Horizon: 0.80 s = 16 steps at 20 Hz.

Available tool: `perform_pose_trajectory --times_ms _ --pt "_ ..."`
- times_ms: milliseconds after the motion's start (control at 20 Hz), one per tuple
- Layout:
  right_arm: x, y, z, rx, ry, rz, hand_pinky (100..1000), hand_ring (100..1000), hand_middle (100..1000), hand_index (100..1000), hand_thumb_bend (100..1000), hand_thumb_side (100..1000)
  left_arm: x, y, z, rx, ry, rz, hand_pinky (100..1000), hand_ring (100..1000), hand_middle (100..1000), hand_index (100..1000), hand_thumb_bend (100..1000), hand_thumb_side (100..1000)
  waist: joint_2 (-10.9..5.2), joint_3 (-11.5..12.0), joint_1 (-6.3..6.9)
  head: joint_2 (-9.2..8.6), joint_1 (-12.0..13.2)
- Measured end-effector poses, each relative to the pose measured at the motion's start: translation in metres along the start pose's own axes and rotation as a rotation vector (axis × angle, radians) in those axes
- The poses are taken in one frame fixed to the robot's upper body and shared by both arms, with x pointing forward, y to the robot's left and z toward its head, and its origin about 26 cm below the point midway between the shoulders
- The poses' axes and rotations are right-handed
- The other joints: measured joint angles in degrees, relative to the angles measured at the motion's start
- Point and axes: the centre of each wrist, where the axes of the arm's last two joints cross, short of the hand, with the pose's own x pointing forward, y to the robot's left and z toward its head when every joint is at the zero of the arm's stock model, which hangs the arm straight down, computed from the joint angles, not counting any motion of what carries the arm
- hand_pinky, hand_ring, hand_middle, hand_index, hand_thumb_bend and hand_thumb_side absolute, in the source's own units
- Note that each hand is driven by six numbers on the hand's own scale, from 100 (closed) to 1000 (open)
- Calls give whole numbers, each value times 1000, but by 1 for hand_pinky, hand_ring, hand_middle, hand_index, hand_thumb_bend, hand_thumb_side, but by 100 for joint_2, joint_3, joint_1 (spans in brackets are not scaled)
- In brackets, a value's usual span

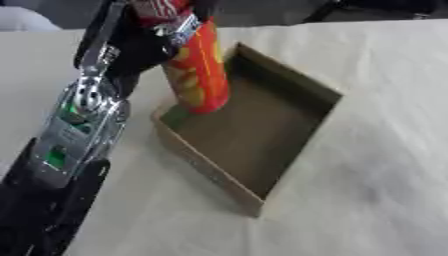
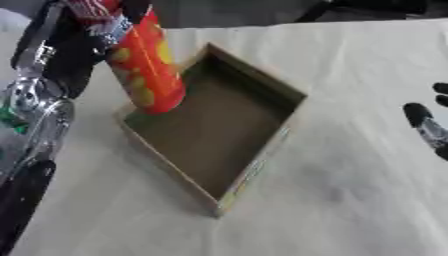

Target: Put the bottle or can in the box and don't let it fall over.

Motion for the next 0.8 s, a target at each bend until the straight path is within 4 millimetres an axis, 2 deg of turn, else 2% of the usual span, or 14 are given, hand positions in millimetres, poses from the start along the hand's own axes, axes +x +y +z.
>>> perform_pose_trajectory --times_ms 250,300,350,450,500,550,600,650,700,800 --pt "1 1 -2 0 -7 -3 843 784 930 843 493 100 -11 -14 -2 0 -29 -5 293 160 100 119 100 338 1 -38 -3 -30 4" --pt "1 1 -2 0 -7 -3 843 784 930 843 493 100 -13 -16 -3 1 -34 -10 312 172 100 126 100 361 1 -44 -3 -39 6" --pt "1 1 -2 0 -7 -3 843 784 930 843 493 100 -15 -18 -3 1 -39 -15 342 190 100 136 100 333 1 -48 -3 -56 8" --pt "1 1 -2 0 -7 -3 843 784 930 843 493 100 -20 -21 -4 -5 -45 -22 494 284 100 189 100 208 1 -54 -1 -60 10" --pt "1 1 -2 0 -7 -3 843 784 930 843 493 100 -22 -21 -4 -13 -46 -26 651 441 268 338 100 100 1 -54 0 -60 10" --pt "1 1 -2 0 -7 -3 843 783 930 843 494 100 -24 -22 -4 -24 -45 -31 796 556 398 502 133 100 1 -53 2 -60 10" --pt "1 0 -2 0 -7 -3 843 783 930 843 493 100 -25 -22 -4 -42 -46 -39 863 599 449 558 248 100 2 -52 3 -60 10" --pt "1 0 -2 -1 -8 -3 843 783 930 843 493 100 -27 -23 -4 -62 -47 -51 942 654 503 647 404 164 2 -51 5 -60 10" --pt "1 0 -2 -2 -8 -3 843 783 930 843 493 100 -28 -23 -4 -84 -47 -69 1000 724 565 733 587 268 2 -47 7 -60 10" --pt "1 0 -2 -5 -8 -2 843 783 930 843 493 100 -31 -23 -4 -130 -40 -123 1000 781 617 792 650 343 2 -45 11 -60 8"
